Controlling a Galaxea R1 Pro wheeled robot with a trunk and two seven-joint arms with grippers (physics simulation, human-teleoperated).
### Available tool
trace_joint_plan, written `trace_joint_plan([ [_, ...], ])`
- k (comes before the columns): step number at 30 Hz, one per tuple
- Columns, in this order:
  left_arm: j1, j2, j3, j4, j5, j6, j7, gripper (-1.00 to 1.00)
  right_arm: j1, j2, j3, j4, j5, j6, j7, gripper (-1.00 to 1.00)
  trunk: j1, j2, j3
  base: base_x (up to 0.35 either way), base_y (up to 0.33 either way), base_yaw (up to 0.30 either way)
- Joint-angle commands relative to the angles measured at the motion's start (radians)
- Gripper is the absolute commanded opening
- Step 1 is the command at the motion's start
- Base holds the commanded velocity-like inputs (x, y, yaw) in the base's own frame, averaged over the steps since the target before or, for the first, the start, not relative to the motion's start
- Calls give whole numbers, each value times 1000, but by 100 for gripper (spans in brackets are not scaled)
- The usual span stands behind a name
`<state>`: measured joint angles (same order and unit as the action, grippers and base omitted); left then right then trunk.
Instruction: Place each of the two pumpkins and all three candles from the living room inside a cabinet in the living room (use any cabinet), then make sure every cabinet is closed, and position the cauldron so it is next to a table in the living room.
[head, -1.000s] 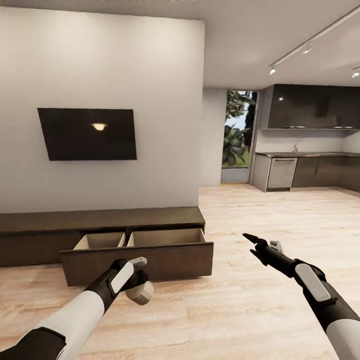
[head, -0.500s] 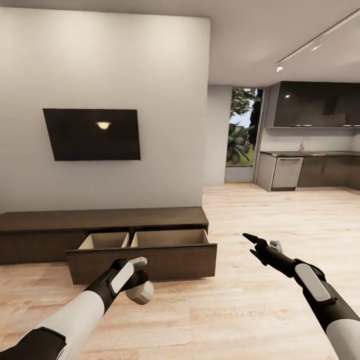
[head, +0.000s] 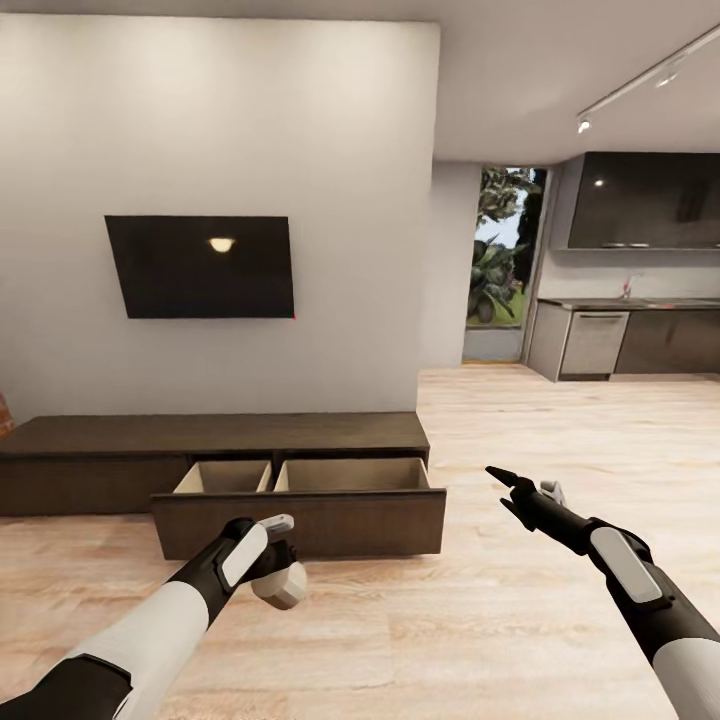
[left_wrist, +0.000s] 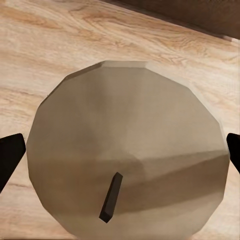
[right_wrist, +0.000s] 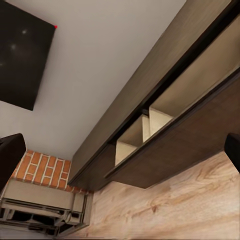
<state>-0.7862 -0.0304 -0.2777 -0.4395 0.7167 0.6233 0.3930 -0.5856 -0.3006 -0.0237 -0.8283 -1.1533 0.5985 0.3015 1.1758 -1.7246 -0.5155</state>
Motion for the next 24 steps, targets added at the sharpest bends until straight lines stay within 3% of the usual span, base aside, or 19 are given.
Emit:
trace_joint_plan([
  [1, -1, 0, -8, -1, 9, 2, 12, -100, 0, 0, -2, 0, 0, 6, 2, 100, -4, 7, 0, 0, 0, 117],
  [24, -1, 0, -8, -1, 9, 4, 12, -100, 0, 0, -2, -1, 3, 8, 1, 100, -92, 168, 69, 0, 0, 13],
])
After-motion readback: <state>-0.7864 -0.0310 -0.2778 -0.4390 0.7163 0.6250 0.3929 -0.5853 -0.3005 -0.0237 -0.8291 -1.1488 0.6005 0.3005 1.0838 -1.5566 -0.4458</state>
